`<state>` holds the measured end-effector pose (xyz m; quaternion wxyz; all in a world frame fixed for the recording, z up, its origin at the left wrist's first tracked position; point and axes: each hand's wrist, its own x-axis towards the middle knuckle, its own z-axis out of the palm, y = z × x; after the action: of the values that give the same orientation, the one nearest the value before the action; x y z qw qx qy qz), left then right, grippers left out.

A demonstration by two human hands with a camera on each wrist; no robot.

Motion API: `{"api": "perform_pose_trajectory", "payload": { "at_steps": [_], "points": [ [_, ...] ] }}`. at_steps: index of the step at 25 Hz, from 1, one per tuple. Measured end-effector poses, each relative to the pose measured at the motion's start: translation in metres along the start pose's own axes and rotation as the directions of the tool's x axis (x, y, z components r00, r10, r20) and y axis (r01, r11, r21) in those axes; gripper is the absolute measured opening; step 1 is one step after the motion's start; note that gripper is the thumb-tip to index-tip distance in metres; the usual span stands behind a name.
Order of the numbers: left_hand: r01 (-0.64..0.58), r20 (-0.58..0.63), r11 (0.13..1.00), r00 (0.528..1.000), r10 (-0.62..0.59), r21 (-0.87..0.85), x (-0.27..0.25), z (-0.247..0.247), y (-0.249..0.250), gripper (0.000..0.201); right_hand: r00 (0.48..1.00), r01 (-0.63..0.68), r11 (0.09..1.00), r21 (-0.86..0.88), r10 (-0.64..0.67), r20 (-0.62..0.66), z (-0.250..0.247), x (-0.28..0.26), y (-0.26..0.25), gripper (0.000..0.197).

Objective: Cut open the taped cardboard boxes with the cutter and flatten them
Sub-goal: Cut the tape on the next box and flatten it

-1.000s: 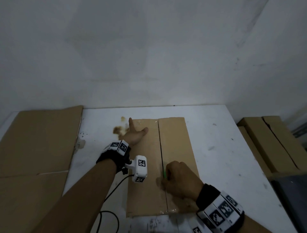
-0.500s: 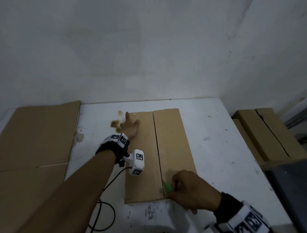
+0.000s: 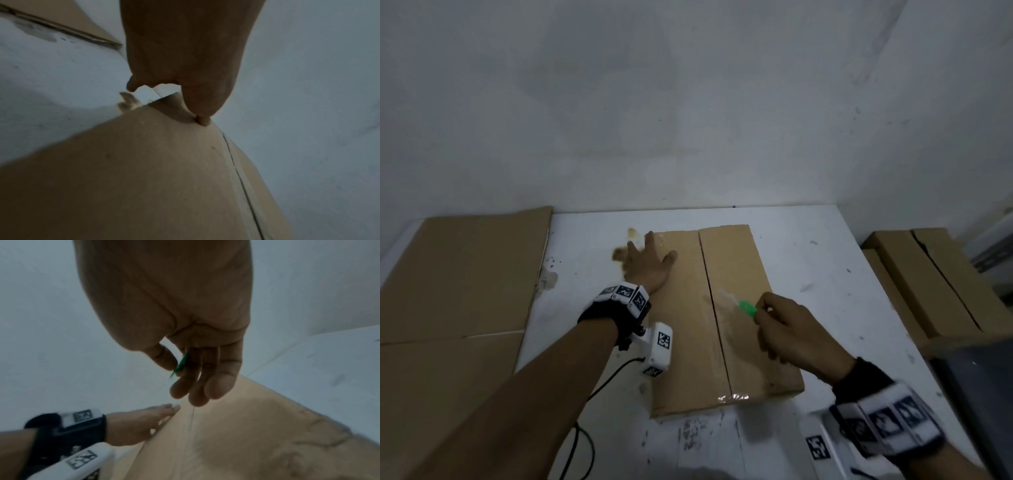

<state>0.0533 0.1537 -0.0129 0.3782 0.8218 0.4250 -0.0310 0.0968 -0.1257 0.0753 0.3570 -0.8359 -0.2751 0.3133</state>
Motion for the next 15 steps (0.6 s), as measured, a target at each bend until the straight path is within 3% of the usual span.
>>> {"api": "perform_pose_trajectory", "payload": {
  "at_steps": [6,11,15],
  "points": [
    [-0.244,0.020,0.942,0.969,0.246,0.229,-0.022,0.009,-0.002,0.100,0.995,-0.080,0.996,-0.043,0.077,-0.065,0.035,0.070,0.008,0.029],
    [-0.221,0.144,0.922,0.972,0.183,0.319,-0.025,0.016,-0.011,0.098,0.999,-0.053,0.907,-0.418,0.047,-0.024,0.041,0.106,-0.008,0.075],
    [-0.210,0.165,0.924,0.973,0.164,0.321,-0.024,0.017,-0.009,0.104,1.000,-0.023,0.801,-0.598,0.024,-0.007,0.034,0.122,-0.011,0.093]
  ]
}}
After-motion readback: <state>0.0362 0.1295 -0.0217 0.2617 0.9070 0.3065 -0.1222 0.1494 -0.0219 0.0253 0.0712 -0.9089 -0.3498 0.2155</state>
